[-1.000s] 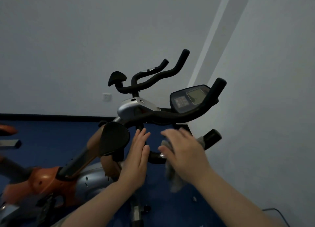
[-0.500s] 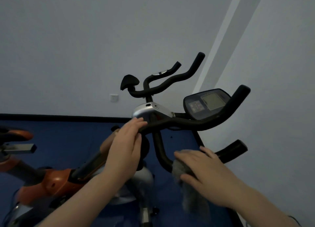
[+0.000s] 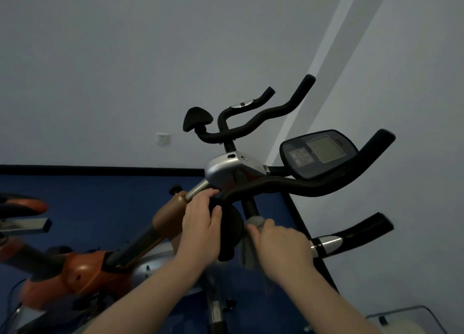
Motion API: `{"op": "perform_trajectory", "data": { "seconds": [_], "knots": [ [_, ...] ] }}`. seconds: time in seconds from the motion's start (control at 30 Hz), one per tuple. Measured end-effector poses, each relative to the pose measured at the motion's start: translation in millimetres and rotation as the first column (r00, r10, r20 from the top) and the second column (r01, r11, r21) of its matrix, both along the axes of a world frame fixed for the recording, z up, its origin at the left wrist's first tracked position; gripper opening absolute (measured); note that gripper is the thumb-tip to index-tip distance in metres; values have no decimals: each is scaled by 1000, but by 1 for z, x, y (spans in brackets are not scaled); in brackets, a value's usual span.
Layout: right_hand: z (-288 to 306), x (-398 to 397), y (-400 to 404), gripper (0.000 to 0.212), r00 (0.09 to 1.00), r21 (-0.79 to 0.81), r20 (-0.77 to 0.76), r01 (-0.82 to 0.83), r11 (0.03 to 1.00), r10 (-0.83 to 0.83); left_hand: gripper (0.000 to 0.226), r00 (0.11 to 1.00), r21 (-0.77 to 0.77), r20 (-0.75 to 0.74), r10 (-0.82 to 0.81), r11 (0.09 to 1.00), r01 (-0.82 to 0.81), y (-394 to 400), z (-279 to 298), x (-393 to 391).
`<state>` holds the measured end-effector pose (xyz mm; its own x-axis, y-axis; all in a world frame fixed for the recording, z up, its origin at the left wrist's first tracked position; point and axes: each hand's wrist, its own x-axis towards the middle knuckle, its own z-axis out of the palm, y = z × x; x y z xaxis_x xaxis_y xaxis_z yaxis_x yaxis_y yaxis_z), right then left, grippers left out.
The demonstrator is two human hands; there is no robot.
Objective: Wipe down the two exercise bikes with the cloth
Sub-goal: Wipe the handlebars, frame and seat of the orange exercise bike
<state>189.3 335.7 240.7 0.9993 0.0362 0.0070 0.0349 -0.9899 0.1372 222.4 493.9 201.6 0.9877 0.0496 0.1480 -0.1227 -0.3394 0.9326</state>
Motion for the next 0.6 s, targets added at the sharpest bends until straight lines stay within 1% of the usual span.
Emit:
{"op": "perform_trajectory", "data": {
  "seconds": [0.03, 0.07, 0.1, 0.13, 0.17, 0.2, 0.27, 0.33, 0.37, 0.43, 0.5, 0.53, 0.6],
  "knots": [
    [0, 14, -2, 38, 997, 57, -62, -36, 998, 40, 30, 1000, -7, 5, -2, 1000, 2, 0, 0, 0],
    [5, 24, -2, 43, 987, 94, -146, -46, 994, 59, 30, 1000, -15, 10, -1, 1000, 1, 0, 0, 0],
    [7, 30, 0, 44, 976, 88, -210, -45, 995, 62, 29, 1000, -26, 11, 1, 1000, -1, 0, 0, -1],
    [2, 29, 1, 39, 978, 76, -203, -29, 997, 44, 29, 1000, -37, 10, 0, 999, 1, 0, 0, -1],
    [0, 24, 2, 40, 980, 61, -198, 21, 998, -9, 29, 1000, -49, 8, -4, 999, 4, 0, 0, -2],
    [-5, 16, 3, 46, 986, 35, -157, 53, 998, -47, 29, 1000, -60, 11, -8, 998, 9, 1, 0, -2],
    [-10, 12, 0, 48, 991, 13, -126, 38, 999, -36, 29, 999, -78, 29, -12, 997, 14, 0, -1, -2],
    [-5, 25, -4, 38, 981, 76, -193, 16, 997, -1, 28, 999, -86, 40, -15, 996, 18, 0, -2, 0],
    [-3, 35, -2, 37, 981, 114, -195, 15, 993, 8, 27, 999, -91, 41, -22, 996, 25, 0, -3, 0],
    [-2, 47, 8, 38, 992, 176, -111, 77, 981, -58, 26, 999, -104, 46, -22, 994, 26, 0, -5, 1],
    [-7, 47, 12, 46, 989, 216, -34, 148, 965, -145, 25, 998, -104, 60, -25, 994, 31, -1, -6, 1],
    [-9, 44, 12, 48, 989, 235, -28, 146, 961, -144, 25, 998, -101, 63, -28, 994, 34, -1, -6, 1],
    [-6, 33, 6, 46, 991, 258, -85, 127, 958, -108, 25, 997, -89, 59, -42, 995, 48, 0, -4, 1]
  ]
}}
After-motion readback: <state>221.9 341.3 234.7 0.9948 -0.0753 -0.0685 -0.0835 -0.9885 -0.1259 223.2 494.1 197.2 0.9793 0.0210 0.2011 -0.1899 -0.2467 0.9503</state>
